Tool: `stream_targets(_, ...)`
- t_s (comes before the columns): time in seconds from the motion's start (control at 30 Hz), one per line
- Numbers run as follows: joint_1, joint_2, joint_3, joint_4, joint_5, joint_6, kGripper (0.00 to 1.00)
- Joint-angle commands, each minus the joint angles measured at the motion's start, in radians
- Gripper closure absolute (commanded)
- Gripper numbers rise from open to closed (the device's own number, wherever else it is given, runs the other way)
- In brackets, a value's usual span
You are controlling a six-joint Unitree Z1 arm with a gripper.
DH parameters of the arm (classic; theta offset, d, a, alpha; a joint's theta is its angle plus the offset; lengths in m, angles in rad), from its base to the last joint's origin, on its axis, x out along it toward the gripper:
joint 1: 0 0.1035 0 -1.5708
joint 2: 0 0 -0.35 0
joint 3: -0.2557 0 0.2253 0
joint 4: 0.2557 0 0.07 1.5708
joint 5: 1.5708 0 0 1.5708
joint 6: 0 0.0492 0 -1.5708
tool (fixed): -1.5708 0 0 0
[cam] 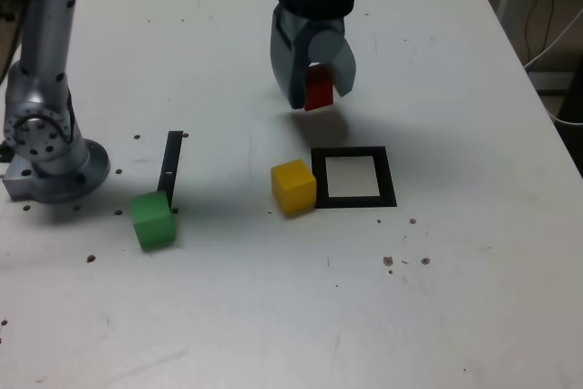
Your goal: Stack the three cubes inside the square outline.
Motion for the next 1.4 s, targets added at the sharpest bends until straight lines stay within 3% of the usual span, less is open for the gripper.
stream_targets(0.0, -0.041, -0.014, -0.01, 0.03, -0.004, -0.004, 0.72)
stream_targets(0.33, -0.296, -0.007, -0.078, 0.12, -0.006, -0.092, 0.72)
stream_targets(0.5, -0.369, 0.037, -0.108, 0.133, -0.02, -0.124, 0.72)
stream_targets(0.73, -0.387, 0.116, -0.154, 0.107, -0.016, -0.103, 0.72)
stream_targets(1.07, -0.386, 0.117, -0.166, 0.082, 0.024, -0.083, 0.72)
stream_targets(1.37, -0.373, 0.136, -0.135, 0.044, 0.015, -0.082, 0.72)
